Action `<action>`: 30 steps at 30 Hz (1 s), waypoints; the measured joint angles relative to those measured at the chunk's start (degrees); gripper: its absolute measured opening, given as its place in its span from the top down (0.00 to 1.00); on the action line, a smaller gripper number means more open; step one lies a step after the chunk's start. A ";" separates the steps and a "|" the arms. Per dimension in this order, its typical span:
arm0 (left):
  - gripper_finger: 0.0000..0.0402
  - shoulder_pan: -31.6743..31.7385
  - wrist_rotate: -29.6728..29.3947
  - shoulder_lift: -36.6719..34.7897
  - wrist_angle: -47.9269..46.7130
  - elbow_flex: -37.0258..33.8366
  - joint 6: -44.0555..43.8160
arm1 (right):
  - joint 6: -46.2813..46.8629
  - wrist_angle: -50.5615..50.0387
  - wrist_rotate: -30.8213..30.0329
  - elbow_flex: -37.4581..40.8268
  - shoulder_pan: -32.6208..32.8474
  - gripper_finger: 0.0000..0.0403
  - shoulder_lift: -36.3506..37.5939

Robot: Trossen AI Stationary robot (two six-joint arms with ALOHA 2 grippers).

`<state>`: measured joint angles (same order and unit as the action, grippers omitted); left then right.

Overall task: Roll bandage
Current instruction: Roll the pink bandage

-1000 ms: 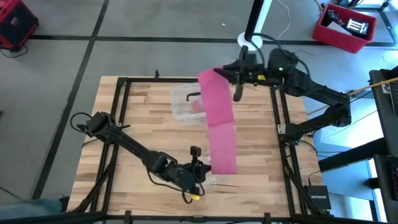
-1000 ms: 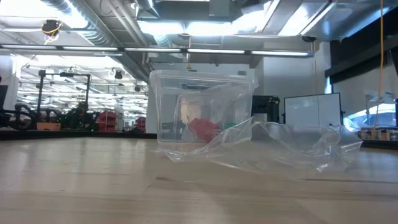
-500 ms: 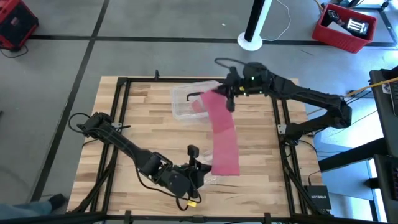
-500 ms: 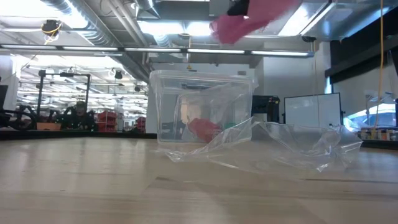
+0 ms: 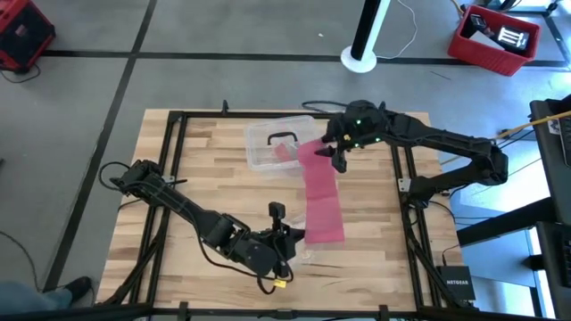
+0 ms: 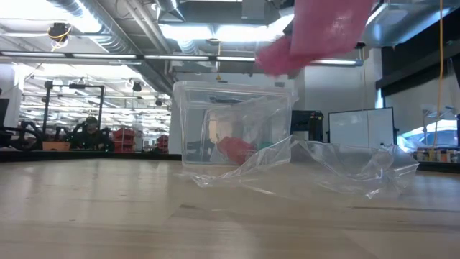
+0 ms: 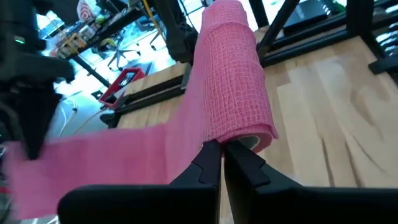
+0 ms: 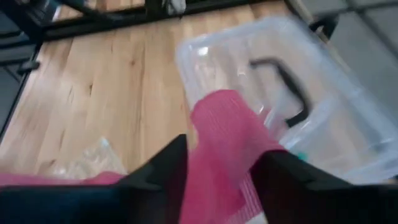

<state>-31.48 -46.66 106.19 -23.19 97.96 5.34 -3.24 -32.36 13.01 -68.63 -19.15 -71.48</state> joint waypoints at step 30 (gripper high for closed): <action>1.00 0.87 -0.98 0.04 -1.63 0.93 -1.21 | -3.57 -23.52 0.25 -8.66 0.06 0.28 4.59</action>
<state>-30.61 -47.63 106.24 -24.82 98.89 4.13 -6.81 -55.88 13.26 -77.30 -19.09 -66.89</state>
